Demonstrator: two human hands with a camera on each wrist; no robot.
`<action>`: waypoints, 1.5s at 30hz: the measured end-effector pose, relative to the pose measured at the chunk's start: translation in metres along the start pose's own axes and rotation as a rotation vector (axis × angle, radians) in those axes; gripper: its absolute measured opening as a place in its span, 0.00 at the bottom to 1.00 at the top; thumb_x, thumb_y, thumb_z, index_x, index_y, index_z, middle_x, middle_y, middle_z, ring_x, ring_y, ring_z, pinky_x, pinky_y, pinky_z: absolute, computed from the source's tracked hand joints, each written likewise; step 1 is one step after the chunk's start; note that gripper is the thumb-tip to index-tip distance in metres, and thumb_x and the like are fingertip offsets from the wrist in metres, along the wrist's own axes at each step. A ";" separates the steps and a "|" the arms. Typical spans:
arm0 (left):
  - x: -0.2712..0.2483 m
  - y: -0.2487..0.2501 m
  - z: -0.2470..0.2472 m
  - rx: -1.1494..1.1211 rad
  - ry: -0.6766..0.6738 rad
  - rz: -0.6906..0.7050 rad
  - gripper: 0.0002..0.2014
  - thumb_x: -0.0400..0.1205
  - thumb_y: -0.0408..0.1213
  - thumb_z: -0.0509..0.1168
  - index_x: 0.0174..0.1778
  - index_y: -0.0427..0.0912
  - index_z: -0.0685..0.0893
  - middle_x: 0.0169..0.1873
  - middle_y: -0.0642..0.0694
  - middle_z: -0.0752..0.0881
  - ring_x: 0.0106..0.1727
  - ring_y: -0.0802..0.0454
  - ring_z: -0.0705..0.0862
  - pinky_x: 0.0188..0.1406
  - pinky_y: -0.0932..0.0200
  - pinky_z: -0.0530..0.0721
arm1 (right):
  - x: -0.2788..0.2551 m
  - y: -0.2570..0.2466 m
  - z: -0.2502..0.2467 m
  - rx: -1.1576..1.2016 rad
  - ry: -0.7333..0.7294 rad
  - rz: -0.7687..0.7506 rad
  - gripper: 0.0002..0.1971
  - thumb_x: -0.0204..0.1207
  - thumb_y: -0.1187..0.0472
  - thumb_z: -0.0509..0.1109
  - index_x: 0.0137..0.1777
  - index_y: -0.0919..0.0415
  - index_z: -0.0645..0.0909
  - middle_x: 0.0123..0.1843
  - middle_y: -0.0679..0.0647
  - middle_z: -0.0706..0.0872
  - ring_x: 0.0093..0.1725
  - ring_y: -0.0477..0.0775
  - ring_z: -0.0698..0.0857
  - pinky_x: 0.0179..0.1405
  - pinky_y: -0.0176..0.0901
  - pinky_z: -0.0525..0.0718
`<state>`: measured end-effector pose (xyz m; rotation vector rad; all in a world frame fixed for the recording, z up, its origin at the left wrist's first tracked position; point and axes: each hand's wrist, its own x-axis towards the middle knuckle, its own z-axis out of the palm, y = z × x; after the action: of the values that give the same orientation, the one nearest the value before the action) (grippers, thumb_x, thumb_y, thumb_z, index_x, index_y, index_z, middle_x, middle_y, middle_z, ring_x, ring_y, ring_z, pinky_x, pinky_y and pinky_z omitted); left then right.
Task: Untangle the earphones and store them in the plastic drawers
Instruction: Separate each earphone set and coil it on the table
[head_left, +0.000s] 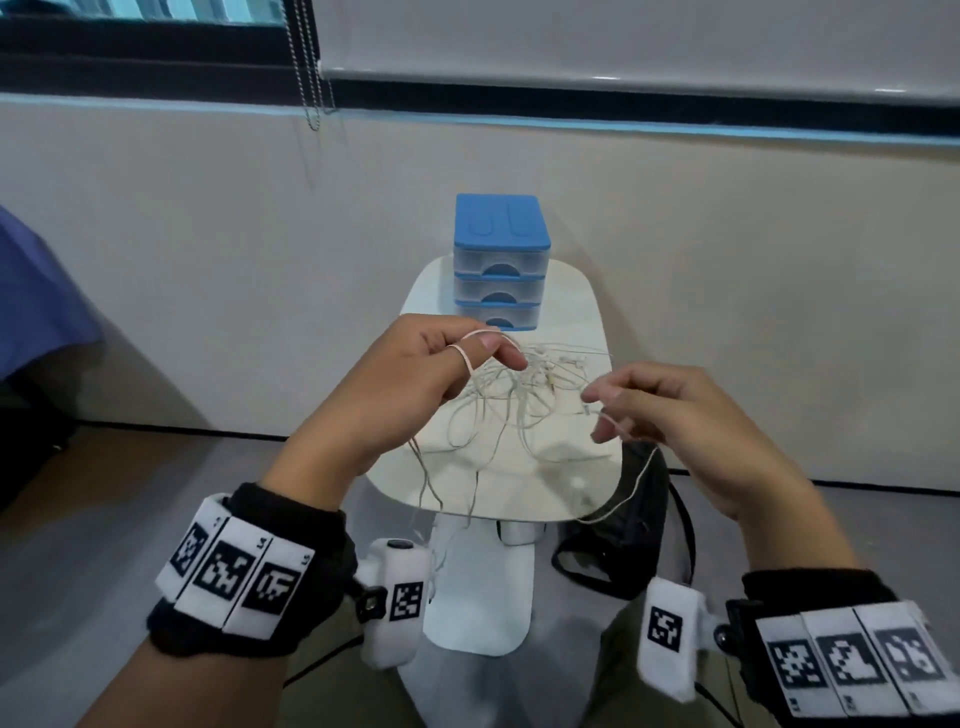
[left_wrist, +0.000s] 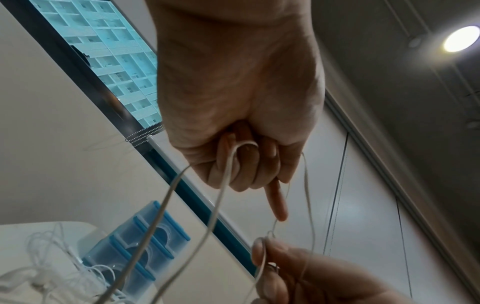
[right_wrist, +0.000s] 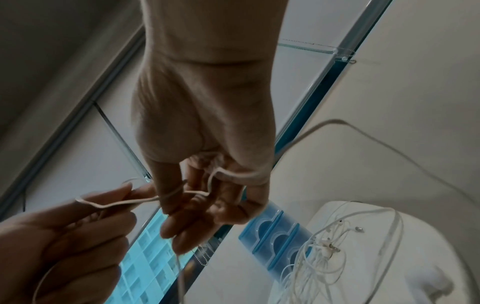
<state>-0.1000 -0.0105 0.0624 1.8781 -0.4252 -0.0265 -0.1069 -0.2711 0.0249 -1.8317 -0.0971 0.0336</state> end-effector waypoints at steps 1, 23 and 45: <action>-0.001 0.003 0.003 0.001 -0.011 -0.002 0.16 0.92 0.43 0.62 0.48 0.48 0.95 0.25 0.50 0.62 0.28 0.52 0.60 0.24 0.64 0.61 | -0.003 -0.005 0.005 -0.001 -0.071 0.007 0.09 0.82 0.57 0.73 0.50 0.62 0.91 0.36 0.61 0.90 0.41 0.52 0.83 0.47 0.47 0.75; -0.042 0.001 0.014 0.101 -0.021 0.068 0.04 0.85 0.43 0.74 0.52 0.49 0.91 0.47 0.47 0.92 0.51 0.41 0.90 0.60 0.41 0.87 | -0.033 -0.037 0.042 -0.075 -0.080 -0.215 0.08 0.86 0.63 0.71 0.47 0.63 0.89 0.32 0.56 0.90 0.33 0.50 0.89 0.37 0.42 0.77; 0.000 -0.018 0.023 0.094 0.047 0.001 0.05 0.81 0.32 0.76 0.39 0.41 0.90 0.34 0.46 0.90 0.29 0.49 0.87 0.29 0.66 0.76 | 0.001 -0.029 0.037 -0.093 0.002 -0.350 0.06 0.74 0.62 0.76 0.50 0.56 0.92 0.47 0.50 0.93 0.53 0.49 0.90 0.50 0.46 0.85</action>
<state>-0.1005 -0.0258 0.0380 1.9674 -0.4006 0.0387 -0.1098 -0.2282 0.0435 -1.8834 -0.4220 -0.2217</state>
